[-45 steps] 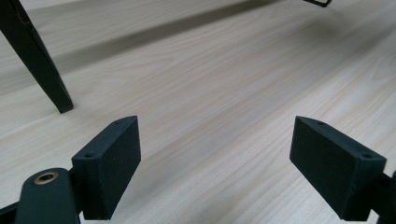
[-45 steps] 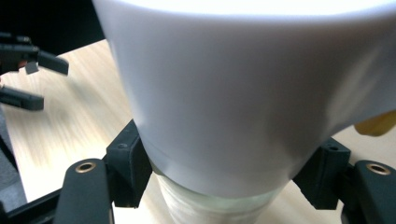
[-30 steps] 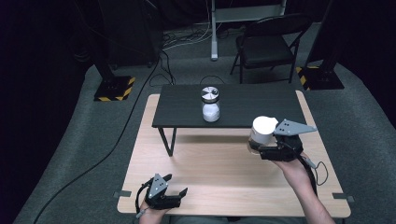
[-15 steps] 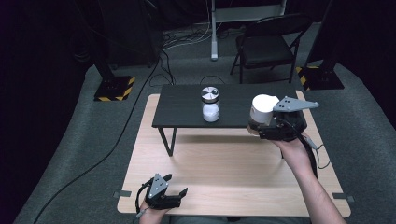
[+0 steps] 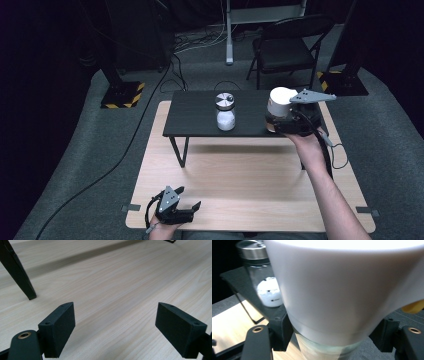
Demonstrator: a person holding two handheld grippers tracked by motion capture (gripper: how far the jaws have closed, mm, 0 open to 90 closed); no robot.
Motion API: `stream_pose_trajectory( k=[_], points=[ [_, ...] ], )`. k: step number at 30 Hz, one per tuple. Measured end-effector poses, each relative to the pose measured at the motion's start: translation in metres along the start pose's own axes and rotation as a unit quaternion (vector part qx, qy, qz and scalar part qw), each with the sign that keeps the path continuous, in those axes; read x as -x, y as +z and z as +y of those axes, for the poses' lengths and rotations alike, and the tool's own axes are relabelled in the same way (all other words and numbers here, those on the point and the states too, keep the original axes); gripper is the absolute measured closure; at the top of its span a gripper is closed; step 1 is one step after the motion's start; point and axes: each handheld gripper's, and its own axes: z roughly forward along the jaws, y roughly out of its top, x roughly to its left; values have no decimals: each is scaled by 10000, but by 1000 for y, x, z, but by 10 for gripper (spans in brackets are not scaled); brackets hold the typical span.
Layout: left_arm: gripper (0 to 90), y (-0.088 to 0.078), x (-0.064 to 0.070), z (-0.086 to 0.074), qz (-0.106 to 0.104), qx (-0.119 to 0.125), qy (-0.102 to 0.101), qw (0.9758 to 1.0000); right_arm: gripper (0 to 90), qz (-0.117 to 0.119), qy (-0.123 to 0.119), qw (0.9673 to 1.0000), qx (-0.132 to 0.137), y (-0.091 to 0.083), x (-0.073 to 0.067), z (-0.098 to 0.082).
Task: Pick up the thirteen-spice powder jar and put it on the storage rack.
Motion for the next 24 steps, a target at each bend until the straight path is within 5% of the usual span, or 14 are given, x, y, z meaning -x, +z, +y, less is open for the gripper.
stream_pose_trajectory(
  k=[15,24],
  points=[
    [155,1,-1,0,-34,-8,5,10000,291,-21,219,9996,-151,22,8,2],
    [154,0,0,1,-10,-5,5,10000,123,-52,52,9997,-233,14,3,-8]
  ],
)
